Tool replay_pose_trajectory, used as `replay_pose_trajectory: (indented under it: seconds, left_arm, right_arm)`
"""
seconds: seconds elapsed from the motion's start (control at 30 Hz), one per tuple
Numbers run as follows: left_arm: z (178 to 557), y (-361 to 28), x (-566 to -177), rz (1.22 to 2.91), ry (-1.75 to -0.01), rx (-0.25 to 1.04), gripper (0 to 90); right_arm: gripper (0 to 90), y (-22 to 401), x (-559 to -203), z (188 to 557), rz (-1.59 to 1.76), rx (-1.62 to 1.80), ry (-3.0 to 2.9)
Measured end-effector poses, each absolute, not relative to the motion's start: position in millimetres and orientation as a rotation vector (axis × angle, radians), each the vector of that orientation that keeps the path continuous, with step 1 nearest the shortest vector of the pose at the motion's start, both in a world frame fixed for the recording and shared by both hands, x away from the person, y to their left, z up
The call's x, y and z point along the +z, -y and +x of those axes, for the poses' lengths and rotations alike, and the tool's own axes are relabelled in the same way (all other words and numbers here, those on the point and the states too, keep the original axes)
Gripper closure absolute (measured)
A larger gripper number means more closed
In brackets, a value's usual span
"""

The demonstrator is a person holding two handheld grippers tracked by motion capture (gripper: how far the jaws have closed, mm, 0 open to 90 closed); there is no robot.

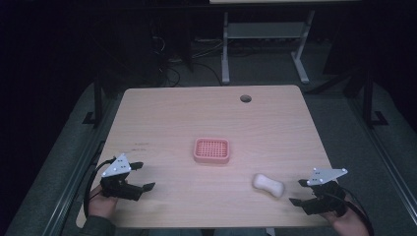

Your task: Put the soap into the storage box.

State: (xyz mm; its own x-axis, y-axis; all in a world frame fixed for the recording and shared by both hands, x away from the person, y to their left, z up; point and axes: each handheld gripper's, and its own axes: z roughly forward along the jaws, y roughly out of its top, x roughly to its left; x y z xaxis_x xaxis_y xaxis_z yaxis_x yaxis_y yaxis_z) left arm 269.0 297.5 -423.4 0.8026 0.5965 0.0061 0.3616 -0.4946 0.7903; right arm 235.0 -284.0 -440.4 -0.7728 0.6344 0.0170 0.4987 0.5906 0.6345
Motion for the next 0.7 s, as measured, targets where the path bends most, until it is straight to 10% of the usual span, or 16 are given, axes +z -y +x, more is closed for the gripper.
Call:
replay_pose_trajectory:
  seconds: [0.7]
  left_arm:
    - [269,-299,-423,2.143,-0.703,0.36,14.8]
  right_arm:
    - [21.4,255,-434,260,0.882,0.891,-2.707]
